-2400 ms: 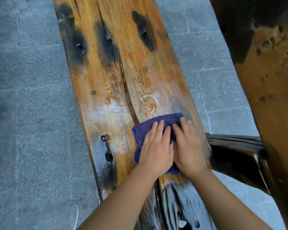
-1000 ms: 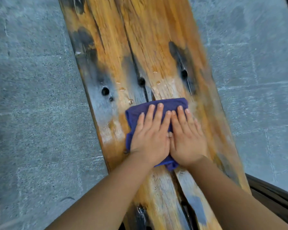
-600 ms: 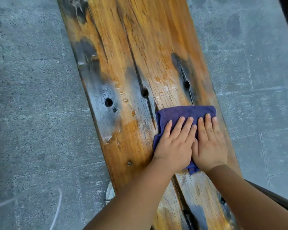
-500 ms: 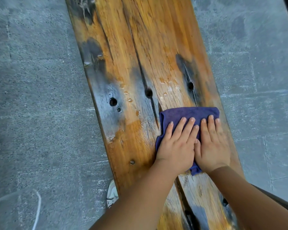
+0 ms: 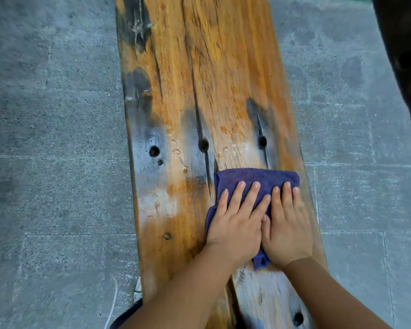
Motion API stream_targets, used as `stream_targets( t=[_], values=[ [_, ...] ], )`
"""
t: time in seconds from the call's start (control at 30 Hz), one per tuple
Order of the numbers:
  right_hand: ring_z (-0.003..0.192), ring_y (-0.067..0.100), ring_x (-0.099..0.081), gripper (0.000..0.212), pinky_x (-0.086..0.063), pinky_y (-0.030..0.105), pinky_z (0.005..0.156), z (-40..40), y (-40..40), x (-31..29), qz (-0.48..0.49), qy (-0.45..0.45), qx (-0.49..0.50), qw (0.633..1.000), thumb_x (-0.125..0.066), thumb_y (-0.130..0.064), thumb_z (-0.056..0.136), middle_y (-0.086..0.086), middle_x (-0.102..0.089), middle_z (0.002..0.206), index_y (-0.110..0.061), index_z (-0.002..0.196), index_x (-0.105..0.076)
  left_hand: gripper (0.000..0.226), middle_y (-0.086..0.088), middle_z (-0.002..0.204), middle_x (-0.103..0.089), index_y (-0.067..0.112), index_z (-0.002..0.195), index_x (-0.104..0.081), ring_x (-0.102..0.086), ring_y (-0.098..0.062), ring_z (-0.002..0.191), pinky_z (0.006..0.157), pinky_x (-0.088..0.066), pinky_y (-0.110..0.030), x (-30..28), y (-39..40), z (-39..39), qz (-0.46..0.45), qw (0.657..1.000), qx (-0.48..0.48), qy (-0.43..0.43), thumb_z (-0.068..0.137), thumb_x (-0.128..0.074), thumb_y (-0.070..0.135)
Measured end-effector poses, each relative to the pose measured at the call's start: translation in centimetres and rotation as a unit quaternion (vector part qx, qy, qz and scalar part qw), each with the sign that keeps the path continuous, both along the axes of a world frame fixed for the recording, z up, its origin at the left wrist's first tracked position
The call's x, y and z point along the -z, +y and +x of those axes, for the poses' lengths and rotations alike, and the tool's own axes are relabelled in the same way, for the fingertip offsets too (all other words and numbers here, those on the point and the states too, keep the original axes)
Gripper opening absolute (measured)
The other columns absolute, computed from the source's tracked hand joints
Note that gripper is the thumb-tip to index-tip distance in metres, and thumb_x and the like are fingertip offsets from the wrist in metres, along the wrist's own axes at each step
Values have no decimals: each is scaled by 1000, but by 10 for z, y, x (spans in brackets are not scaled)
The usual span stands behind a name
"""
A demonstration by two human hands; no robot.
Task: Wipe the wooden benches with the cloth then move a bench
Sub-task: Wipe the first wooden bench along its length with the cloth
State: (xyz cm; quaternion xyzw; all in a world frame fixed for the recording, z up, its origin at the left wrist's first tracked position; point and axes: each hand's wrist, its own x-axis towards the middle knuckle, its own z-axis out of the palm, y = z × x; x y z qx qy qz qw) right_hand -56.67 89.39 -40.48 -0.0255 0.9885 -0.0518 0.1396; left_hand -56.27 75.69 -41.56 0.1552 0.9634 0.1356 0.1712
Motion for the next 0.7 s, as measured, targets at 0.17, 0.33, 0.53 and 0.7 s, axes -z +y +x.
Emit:
stream_targets(
  t=[0.17, 0.33, 0.53, 0.7],
  values=[
    [149, 31, -13, 69, -20, 51, 116, -25, 37, -1, 0, 7, -18, 1000, -26, -43, 92, 14, -17, 160, -7, 150, -29, 60, -4, 164, -3, 27, 155, -17, 5, -32, 149, 119, 2, -53, -1, 33, -19, -13, 1000, -9, 9, 97, -22, 41],
    [148, 38, -10, 66, -23, 55, 115, -25, 39, 2, -13, 15, -23, 1000, -29, -45, 94, 16, -16, 161, -13, 151, -27, 59, -3, 164, -3, 28, 155, -14, 3, -29, 150, 120, -1, -52, 0, 33, -14, -23, 999, -25, 25, 98, -24, 41],
    [142, 52, -17, 66, -19, 59, 114, -28, -17, -1, 1, 24, -78, 997, -33, -43, 92, 31, -23, 154, -11, 149, -35, 58, -1, 164, -5, 30, 153, -20, 0, -27, 150, 120, -7, -50, 3, -21, -10, -30, 997, -68, 27, 97, -23, 42],
    [147, 45, 3, 68, -8, 55, 118, -32, -117, 2, -30, -15, -132, 991, -27, -50, 95, 22, -4, 161, -21, 155, -15, 55, -5, 162, -18, 32, 150, -31, -14, -27, 149, 117, -14, -50, -3, -116, 2, -81, 985, -146, 34, 96, -28, 41]
  ],
)
